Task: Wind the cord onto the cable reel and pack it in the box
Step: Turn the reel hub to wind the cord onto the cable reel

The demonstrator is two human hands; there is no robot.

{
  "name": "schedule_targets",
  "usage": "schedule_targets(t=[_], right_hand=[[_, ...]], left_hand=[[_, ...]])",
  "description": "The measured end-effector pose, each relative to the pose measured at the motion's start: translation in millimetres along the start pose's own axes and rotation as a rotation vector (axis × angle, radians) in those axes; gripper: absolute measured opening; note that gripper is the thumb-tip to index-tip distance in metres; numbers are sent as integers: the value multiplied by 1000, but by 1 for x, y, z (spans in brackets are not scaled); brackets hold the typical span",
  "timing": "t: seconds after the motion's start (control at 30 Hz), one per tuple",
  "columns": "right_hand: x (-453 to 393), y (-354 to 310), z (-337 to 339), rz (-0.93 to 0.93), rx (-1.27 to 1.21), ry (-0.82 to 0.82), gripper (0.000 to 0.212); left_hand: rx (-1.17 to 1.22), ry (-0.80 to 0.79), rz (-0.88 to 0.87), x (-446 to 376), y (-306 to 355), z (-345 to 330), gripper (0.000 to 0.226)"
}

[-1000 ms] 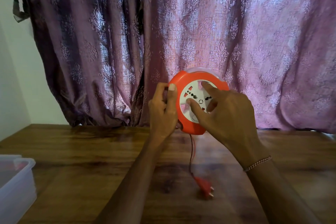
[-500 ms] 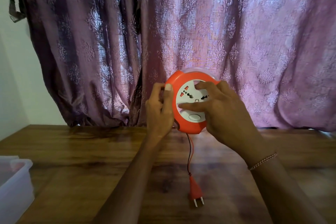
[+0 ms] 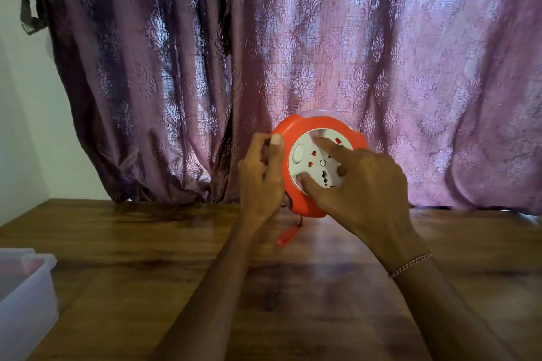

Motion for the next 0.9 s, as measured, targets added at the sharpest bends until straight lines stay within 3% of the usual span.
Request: schedule_targets(t=[0.17,0.27,0.33,0.47,0.57,0.63,0.8,0.9], right_hand=[[1,5,3,-85,-76,43,75],[-2,4,7,-37,-55,47,68],[-5,3,11,45,-41,40,58],[-9,0,12,307,-191,-48,19],[-7,-3,4,353,-171,-255,48],[-6,-6,-1,334,-105,-355,57],[-5,-9,1,335,69,-316,46],[-4,-9,2,288,107,-279,55]], left_hand=[[42,-44,10,4,-1,-4,30],[43,-52,10,4,-2,-6,28],[22,-45,2,3,-2,-5,28],[18,-29,-5,3,-2,-2,33],[22,-27,-1,1,-2,-1,34],[42,-35,10,0,-3,-1,33],[28,-38,19,-1,-5,-1,30],[22,-43,19,-1,-4,-1,29]])
Point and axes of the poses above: each hand's wrist, its own x-axis away from the middle knuckle, its own z-axis out of the back of the hand, y = z × x, the point moved 6 cm from there along -x, towards the middle knuckle, and after that the axes turned 14 degrees about z, right-handed, at the moved point
